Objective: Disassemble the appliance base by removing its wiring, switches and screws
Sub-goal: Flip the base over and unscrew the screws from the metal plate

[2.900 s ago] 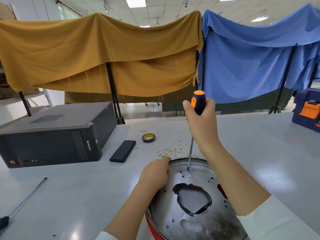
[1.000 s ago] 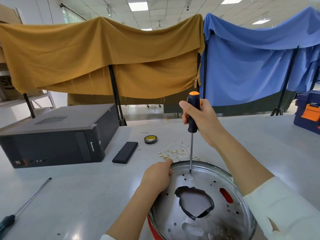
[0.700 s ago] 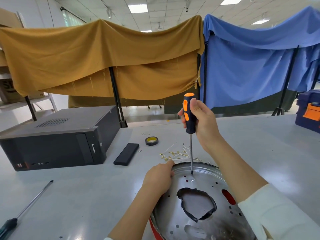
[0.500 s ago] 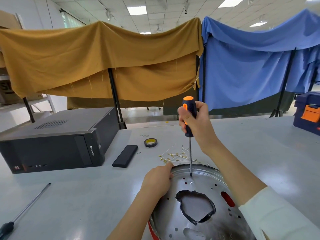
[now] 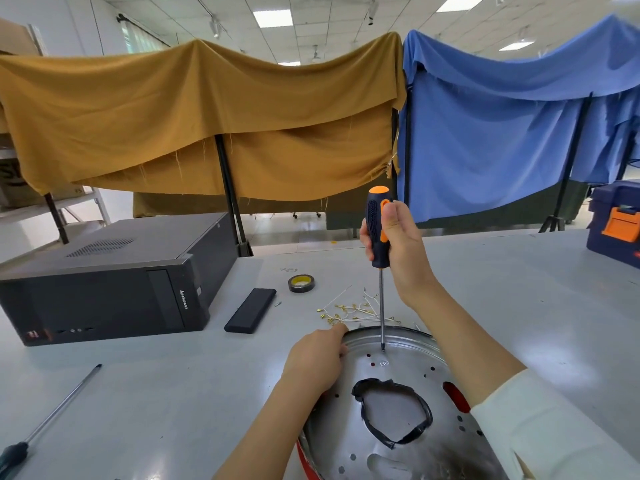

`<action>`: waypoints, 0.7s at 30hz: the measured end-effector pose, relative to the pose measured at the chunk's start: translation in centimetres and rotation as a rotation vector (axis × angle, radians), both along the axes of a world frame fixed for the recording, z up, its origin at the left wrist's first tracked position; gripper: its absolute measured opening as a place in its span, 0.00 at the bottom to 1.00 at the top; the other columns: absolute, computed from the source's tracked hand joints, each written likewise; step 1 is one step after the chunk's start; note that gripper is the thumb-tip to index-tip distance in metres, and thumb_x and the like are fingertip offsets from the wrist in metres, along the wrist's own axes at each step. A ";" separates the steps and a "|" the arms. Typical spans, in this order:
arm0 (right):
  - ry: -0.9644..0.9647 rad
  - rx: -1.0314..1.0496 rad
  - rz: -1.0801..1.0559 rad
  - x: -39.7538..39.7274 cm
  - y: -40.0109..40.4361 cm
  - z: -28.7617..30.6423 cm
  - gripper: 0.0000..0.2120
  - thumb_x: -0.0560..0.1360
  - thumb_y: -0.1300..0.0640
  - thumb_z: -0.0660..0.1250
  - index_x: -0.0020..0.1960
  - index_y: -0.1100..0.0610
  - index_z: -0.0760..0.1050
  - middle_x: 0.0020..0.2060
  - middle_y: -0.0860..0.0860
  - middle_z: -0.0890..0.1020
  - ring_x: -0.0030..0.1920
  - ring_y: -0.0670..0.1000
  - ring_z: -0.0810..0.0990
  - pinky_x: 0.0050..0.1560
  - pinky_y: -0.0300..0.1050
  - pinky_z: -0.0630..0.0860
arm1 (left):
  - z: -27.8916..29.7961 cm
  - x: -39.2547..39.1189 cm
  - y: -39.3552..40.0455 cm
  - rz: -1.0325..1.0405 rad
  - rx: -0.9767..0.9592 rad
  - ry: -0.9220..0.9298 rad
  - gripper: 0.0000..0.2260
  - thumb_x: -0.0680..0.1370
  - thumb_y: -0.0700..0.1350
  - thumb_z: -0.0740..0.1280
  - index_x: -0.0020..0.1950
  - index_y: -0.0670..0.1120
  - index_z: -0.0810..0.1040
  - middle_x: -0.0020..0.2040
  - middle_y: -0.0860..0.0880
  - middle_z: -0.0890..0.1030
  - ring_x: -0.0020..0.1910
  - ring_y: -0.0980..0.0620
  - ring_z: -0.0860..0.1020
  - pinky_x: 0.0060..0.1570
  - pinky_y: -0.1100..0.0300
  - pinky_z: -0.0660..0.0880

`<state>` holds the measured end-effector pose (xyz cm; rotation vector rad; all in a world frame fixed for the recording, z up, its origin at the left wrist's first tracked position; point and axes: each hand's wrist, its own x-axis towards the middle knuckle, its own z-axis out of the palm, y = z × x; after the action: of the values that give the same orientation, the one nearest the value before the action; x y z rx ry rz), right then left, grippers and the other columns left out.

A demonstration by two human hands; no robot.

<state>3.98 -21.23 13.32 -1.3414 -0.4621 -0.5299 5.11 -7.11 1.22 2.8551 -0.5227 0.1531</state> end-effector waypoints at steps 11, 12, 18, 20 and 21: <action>-0.052 0.025 -0.187 0.4 -0.4 -0.5 0.09 0.73 0.46 0.64 0.47 0.51 0.72 0.36 0.48 0.77 0.33 0.44 0.75 0.32 0.38 0.74 | 0.0 0.0 -0.1 -0.005 0.013 -0.002 0.11 0.80 0.44 0.55 0.62 0.49 0.68 0.53 0.42 0.78 0.50 0.42 0.76 0.39 0.56 0.67; -0.046 0.034 -0.178 0.4 -0.7 -0.5 0.09 0.75 0.46 0.62 0.47 0.51 0.73 0.37 0.48 0.78 0.33 0.44 0.75 0.32 0.38 0.74 | 0.1 0.0 -0.1 -0.004 0.010 0.000 0.11 0.80 0.43 0.55 0.62 0.49 0.68 0.53 0.43 0.79 0.50 0.42 0.76 0.39 0.56 0.67; -0.014 0.011 -0.018 0.3 -0.8 -0.1 0.14 0.76 0.45 0.62 0.51 0.55 0.65 0.35 0.49 0.74 0.30 0.48 0.69 0.27 0.39 0.68 | 0.0 0.0 -0.1 0.001 0.004 0.015 0.12 0.80 0.43 0.55 0.63 0.49 0.68 0.54 0.43 0.78 0.50 0.42 0.76 0.40 0.55 0.68; -0.005 0.019 -0.060 0.4 -0.3 -0.1 0.18 0.73 0.48 0.70 0.51 0.54 0.63 0.35 0.50 0.72 0.31 0.49 0.68 0.27 0.41 0.67 | 0.0 0.0 -0.1 0.002 0.005 0.016 0.12 0.80 0.42 0.55 0.63 0.48 0.68 0.54 0.43 0.78 0.50 0.42 0.76 0.40 0.56 0.69; -0.004 0.038 -0.076 0.3 -0.1 -0.2 0.19 0.71 0.49 0.70 0.50 0.54 0.62 0.35 0.51 0.72 0.30 0.48 0.68 0.27 0.41 0.66 | 0.0 0.0 -0.1 0.002 0.005 0.016 0.12 0.80 0.42 0.55 0.63 0.48 0.67 0.54 0.43 0.78 0.50 0.42 0.76 0.40 0.56 0.69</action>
<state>4.33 -21.35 13.15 -1.3254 -0.4038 -0.6018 5.14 -7.18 1.21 2.8593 -0.5172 0.1296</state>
